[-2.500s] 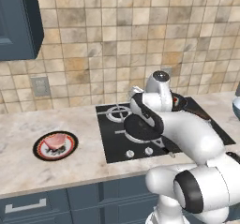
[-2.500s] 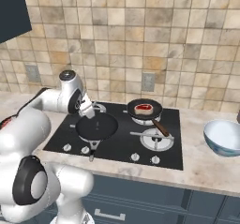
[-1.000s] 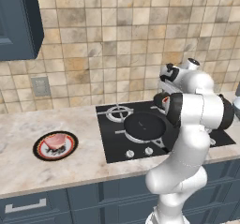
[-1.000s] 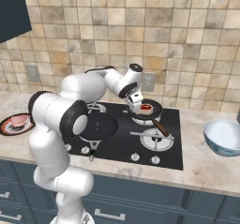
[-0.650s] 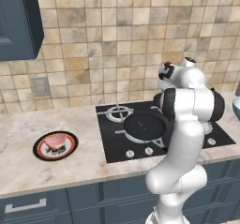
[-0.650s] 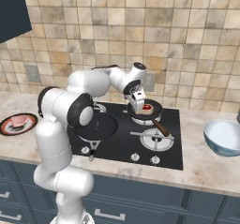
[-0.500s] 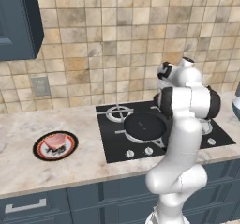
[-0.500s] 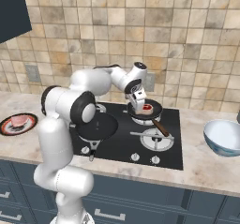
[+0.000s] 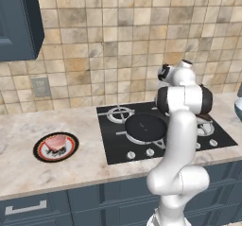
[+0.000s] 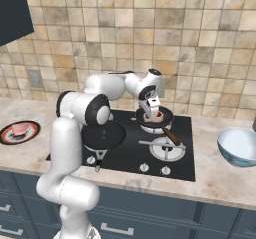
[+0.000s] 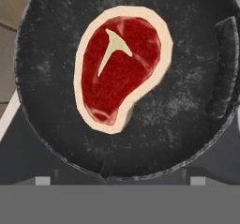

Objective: Place one of the steaks on the plate and the other in the bowl. Then place the bowl in the fridge.

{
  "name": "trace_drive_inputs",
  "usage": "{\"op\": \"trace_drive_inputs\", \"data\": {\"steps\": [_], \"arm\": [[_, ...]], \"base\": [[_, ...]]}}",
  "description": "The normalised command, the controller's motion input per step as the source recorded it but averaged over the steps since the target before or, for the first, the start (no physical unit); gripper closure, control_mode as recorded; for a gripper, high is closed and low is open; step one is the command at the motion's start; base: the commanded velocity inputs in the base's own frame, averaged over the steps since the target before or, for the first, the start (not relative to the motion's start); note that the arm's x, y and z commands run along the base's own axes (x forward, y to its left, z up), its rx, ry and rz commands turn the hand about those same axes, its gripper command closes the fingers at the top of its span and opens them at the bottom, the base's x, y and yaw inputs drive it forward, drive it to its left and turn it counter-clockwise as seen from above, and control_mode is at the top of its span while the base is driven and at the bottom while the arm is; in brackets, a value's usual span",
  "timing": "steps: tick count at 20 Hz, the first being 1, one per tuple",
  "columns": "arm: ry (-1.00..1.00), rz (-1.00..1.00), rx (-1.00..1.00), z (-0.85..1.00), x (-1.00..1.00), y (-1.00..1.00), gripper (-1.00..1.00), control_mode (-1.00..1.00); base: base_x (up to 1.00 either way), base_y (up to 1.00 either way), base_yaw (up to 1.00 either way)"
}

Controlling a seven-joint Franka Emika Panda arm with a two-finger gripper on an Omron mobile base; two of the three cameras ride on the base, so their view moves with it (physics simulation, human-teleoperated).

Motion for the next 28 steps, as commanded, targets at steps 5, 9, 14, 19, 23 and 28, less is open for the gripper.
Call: {"op": "trace_drive_inputs", "data": {"steps": [5,9,14,19,23,28], "arm": [[0.04,-0.03,-0.01,-0.15,0.31,-0.02,-1.00,-1.00],[0.07,-0.03,-0.05,-0.17,0.36,0.00,-1.00,-1.00],[0.04,-0.02,-0.03,-0.23,0.30,-0.01,-1.00,-1.00],[0.00,-0.03,0.00,-0.24,0.04,-0.23,-1.00,-1.00],[0.00,-0.05,-0.01,-0.24,0.00,-0.15,-1.00,-1.00],[0.00,-0.14,-0.06,-0.45,-0.27,-0.06,-1.00,-1.00]], "base": [[0.00,0.00,0.00],[0.00,0.00,0.00],[0.00,0.00,0.00],[0.00,0.00,0.00],[0.00,0.00,0.00],[0.00,0.00,0.00]]}}
